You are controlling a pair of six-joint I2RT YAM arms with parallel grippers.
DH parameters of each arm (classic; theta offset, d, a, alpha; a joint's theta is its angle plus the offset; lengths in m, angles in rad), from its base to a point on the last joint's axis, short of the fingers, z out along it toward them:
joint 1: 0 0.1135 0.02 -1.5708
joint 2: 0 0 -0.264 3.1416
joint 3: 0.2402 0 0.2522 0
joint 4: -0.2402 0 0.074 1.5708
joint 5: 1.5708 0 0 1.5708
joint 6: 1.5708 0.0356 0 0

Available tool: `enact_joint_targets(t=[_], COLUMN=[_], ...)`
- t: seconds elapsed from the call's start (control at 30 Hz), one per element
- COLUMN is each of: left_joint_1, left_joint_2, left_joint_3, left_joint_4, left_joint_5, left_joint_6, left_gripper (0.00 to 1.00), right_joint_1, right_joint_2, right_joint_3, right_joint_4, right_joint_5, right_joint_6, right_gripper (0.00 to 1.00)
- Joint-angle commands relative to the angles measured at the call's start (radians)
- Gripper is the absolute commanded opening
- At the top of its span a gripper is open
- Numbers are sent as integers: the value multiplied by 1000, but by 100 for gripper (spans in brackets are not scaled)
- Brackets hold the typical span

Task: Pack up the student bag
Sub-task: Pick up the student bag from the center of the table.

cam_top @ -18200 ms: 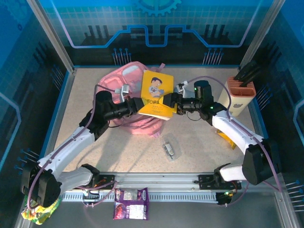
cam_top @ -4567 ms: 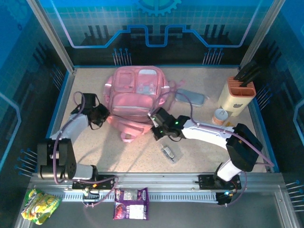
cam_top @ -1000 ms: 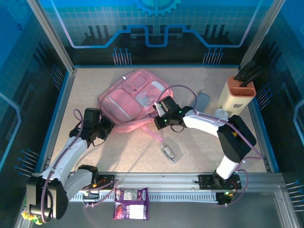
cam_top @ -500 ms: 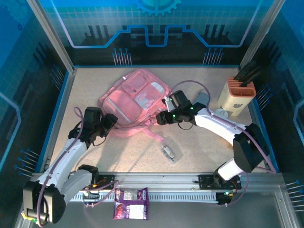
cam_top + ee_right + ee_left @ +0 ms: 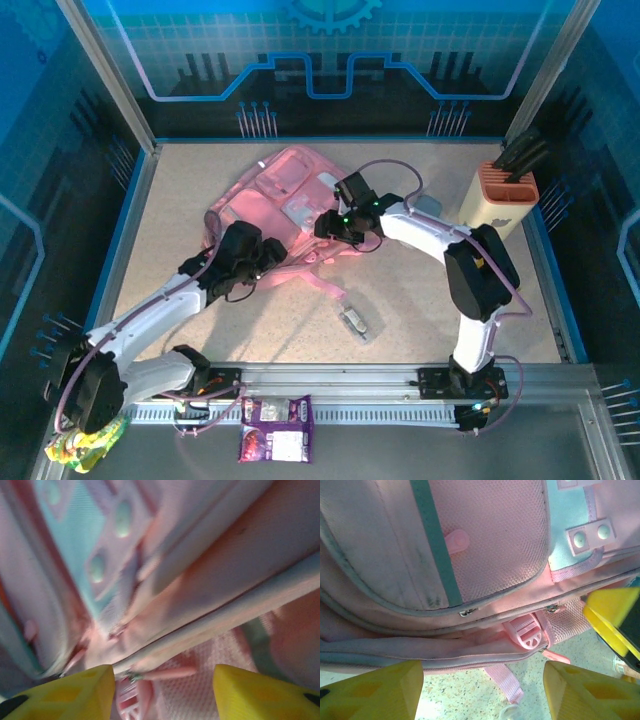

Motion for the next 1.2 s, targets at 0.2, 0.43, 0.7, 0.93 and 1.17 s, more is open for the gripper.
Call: enact_joint_targets(t=[0.2,0.43,0.7,0.93,1.17], left_joint_1=[-39,-80,-143,-189,-150], left_joint_2=[52,112,197,213,278], left_joint_3=[57,106,122,29,13], left_joint_4=[31,11,38,94,167], left_joint_5=[-44,-58,-62,-111,-172], left_joint_6=[-11,0,-21,-66,24], left_gripper=[66,68,65,35,21], right_joint_1=[-13,-2,-9,-32,-64], right_joint_2=[86,101,62,-66,-191], right_joint_3=[52,70,55,-48,-115], right_joint_4=[64,92,151,380,556], right_joint_5=[62,74,81,-21,-108], right_joint_6=[141,156,170,272,410], right_gripper=[51,40,0,0,0])
